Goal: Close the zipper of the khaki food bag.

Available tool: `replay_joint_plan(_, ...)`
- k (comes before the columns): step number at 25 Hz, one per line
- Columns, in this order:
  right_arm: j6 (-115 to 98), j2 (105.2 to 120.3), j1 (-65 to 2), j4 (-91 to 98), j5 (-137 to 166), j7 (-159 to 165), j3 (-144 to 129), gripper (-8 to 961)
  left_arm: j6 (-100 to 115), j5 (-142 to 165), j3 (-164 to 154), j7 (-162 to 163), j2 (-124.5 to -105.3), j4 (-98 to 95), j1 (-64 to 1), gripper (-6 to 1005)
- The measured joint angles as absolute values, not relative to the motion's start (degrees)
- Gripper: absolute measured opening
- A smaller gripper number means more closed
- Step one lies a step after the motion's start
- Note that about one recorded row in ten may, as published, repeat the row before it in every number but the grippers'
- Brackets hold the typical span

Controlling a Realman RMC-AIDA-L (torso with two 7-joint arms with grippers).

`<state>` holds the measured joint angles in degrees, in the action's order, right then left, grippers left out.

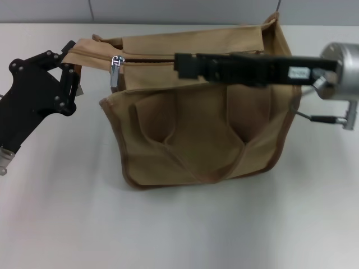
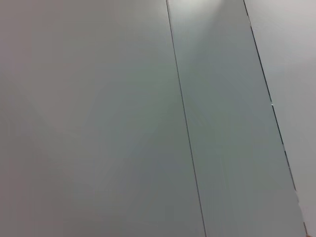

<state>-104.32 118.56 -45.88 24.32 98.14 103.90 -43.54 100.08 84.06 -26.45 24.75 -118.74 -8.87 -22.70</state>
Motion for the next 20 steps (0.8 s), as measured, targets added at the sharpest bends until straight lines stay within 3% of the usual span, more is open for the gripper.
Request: replay_joint_plan(20,-91.0,119.26,-52.7,23.9,98.6,116.8,-51.0,729,100.0,83.4,-26.5,24.8,-118.83,-8.2,-24.8,18)
